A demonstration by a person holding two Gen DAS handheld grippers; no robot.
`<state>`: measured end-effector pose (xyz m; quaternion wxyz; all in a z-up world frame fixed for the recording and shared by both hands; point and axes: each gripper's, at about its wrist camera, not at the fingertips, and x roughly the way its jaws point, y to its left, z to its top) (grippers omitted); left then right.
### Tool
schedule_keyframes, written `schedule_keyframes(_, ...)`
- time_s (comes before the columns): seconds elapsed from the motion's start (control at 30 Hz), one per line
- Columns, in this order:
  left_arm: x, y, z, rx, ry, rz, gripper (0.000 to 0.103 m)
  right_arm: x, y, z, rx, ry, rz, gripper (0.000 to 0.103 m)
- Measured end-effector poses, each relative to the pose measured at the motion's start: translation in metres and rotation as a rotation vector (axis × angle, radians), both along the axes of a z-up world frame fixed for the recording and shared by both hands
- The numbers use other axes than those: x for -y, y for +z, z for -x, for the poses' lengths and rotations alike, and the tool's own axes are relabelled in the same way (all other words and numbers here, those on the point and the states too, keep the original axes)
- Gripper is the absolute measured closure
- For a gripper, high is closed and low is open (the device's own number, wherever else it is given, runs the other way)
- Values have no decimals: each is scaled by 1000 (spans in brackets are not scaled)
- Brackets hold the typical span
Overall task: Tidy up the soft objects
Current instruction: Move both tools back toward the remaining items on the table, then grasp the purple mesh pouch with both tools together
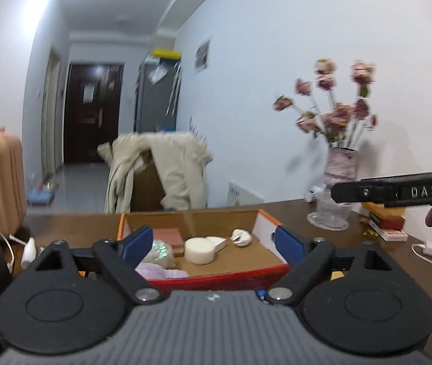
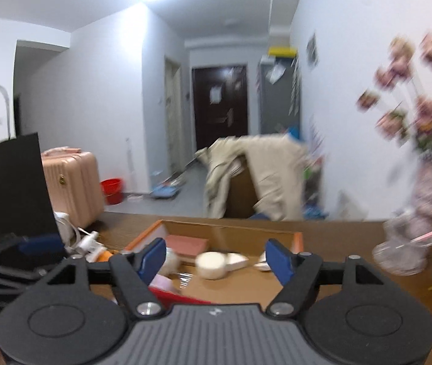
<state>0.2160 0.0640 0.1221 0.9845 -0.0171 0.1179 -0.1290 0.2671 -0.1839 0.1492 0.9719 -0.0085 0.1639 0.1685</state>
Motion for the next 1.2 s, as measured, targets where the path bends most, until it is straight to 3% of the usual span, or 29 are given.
schedule_keyframes(0.17, 12, -23, 56, 28, -40, 7, 11, 3, -32, 63, 53, -36, 61, 19)
schedule_keyframes(0.3, 11, -53, 105, 75, -5, 21, 3, 2, -70, 116, 106, -86, 58, 11)
schedule_keyframes(0.4, 9, -72, 124, 8, -11, 55, 2, 2, -103, 155, 145, -143, 46, 7)
schedule_keyframes(0.47, 10, -83, 127, -38, -18, 53, 2, 3, -119, 167, 106, -119, 69, 7)
schedule_keyframes(0.53, 11, -87, 130, -41, -16, 32, 2, 5, -127, 170, 64, -107, 86, 7)
schedule_keyframes(0.67, 11, -81, 131, -22, -21, 38, 2, 6, -123, 173, 61, -118, 41, 7)
schedule_keyframes(0.87, 9, -80, 125, -26, -15, 39, 2, -1, -126, 171, 60, -87, 53, 7)
schedule_keyframes(1.2, 4, -70, 69, -52, 6, 43, 2, -5, -120, 133, 35, -81, 42, 8)
